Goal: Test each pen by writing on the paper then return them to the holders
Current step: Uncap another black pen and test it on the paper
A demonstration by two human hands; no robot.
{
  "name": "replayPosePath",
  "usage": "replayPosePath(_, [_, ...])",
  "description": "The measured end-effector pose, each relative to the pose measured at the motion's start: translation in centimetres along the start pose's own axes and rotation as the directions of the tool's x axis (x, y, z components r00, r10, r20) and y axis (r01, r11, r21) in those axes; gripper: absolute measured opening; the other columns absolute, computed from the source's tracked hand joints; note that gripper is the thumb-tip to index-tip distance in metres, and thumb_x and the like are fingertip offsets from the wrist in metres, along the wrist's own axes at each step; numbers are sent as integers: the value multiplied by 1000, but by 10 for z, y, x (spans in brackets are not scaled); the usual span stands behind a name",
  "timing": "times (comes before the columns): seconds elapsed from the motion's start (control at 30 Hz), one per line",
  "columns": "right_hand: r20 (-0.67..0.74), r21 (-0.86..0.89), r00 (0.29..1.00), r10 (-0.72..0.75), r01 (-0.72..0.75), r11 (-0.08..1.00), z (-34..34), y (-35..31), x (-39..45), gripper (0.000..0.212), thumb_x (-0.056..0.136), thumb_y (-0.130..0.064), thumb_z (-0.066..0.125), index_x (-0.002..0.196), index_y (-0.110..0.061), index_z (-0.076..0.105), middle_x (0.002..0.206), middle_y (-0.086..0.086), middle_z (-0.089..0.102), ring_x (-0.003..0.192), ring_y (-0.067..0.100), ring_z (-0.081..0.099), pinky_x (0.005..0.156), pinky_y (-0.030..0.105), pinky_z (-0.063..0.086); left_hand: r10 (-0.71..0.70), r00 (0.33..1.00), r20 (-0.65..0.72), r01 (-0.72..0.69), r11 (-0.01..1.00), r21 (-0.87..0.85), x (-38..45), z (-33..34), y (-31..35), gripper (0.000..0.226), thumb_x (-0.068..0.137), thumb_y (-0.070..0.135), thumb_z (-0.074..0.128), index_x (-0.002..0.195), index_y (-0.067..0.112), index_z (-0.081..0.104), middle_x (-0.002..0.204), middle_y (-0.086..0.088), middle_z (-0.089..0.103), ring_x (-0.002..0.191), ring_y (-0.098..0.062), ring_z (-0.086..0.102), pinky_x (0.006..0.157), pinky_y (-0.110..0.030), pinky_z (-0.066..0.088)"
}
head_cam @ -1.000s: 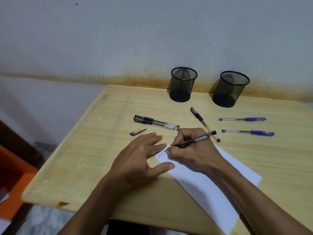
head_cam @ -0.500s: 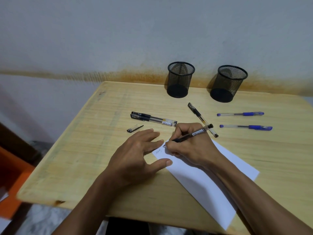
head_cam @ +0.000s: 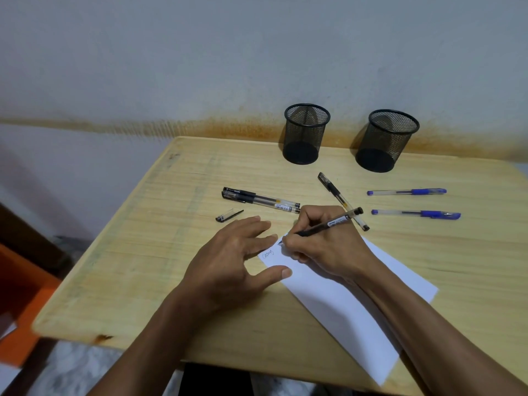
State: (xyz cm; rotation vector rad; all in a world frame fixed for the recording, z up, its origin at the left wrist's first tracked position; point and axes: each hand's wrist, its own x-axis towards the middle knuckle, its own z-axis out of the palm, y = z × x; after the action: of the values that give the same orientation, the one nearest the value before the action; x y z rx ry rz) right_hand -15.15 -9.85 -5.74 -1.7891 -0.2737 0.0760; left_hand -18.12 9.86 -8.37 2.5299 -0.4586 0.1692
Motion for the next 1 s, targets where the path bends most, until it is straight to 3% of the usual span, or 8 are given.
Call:
replayPosePath(0.1, [17, 46, 1000, 14, -15, 999, 1, 0, 0, 17, 68, 15, 72, 64, 12, 56, 56, 30, 61, 46, 28, 54, 46, 32, 45, -4, 1000, 2, 4, 1000, 6, 1, 0, 0, 78, 66, 85, 52, 127, 38, 64, 143, 22, 50, 139, 4, 33, 109, -28, 37])
replayPosePath(0.23, [-30, 33, 999, 17, -16, 999, 1, 0, -1, 16, 70, 17, 71, 65, 13, 56, 51, 20, 62, 42, 23, 54, 45, 31, 46, 0, 1000, 1, 0, 1000, 12, 0, -1, 0, 78, 67, 85, 52, 129, 38, 63, 144, 22, 49, 139, 4, 32, 110, -28, 36])
replayPosePath(0.5, [-41, -4, 999, 26, -26, 1000, 2, -2, -1, 18, 71, 14, 71, 65, 12, 54, 53, 26, 60, 43, 24, 54, 45, 31, 45, -10, 1000, -7, 11, 1000, 16, -1, 0, 0, 78, 66, 85, 52, 129, 40, 62, 144, 25, 48, 140, 7, 30, 109, -25, 35])
replayPosePath(0.63, [-67, -38, 998, 19, -22, 999, 4, 1, -1, 20, 72, 7, 72, 64, 3, 54, 53, 19, 62, 43, 23, 55, 46, 32, 47, -7, 1000, -6, 7, 1000, 18, -1, 0, 1, 77, 66, 84, 53, 129, 41, 62, 144, 27, 47, 139, 10, 28, 104, -20, 31])
replayPosePath(0.77, [-97, 101, 992, 86, -76, 992, -1, 2, -1, 21, 79, 11, 67, 66, 7, 52, 52, 20, 58, 43, 22, 55, 46, 30, 47, 3, 1000, -17, -2, 999, 48, -3, -2, 4, 74, 70, 82, 55, 128, 39, 63, 142, 25, 49, 138, 8, 31, 106, -21, 32])
replayPosePath(0.83, [-95, 164, 989, 111, -95, 982, -6, 2, -2, 19, 83, 11, 66, 69, 4, 56, 53, 17, 62, 45, 21, 58, 48, 31, 48, 39, 997, -71, -33, 996, 78, -5, -3, 7, 63, 75, 77, 59, 120, 34, 69, 132, 20, 59, 129, 2, 44, 104, -27, 40])
replayPosePath(0.9, [-104, 214, 988, 117, -93, 973, -9, 2, -4, 19, 84, 12, 64, 70, 1, 58, 55, 18, 64, 47, 21, 59, 49, 30, 48, 101, 972, -213, -83, 992, 93, -5, -5, 10, 43, 81, 61, 68, 102, 24, 75, 109, 13, 69, 109, -7, 56, 89, -36, 48])
replayPosePath(1.0, [-117, 271, 985, 124, -88, 959, -9, 1, -5, 16, 85, 14, 64, 73, 5, 56, 56, 19, 61, 48, 21, 57, 50, 32, 47, 30, 861, -507, 29, 994, 108, -1, -11, 10, 21, 85, 35, 71, 92, 16, 74, 92, 6, 69, 95, -18, 57, 78, -41, 49])
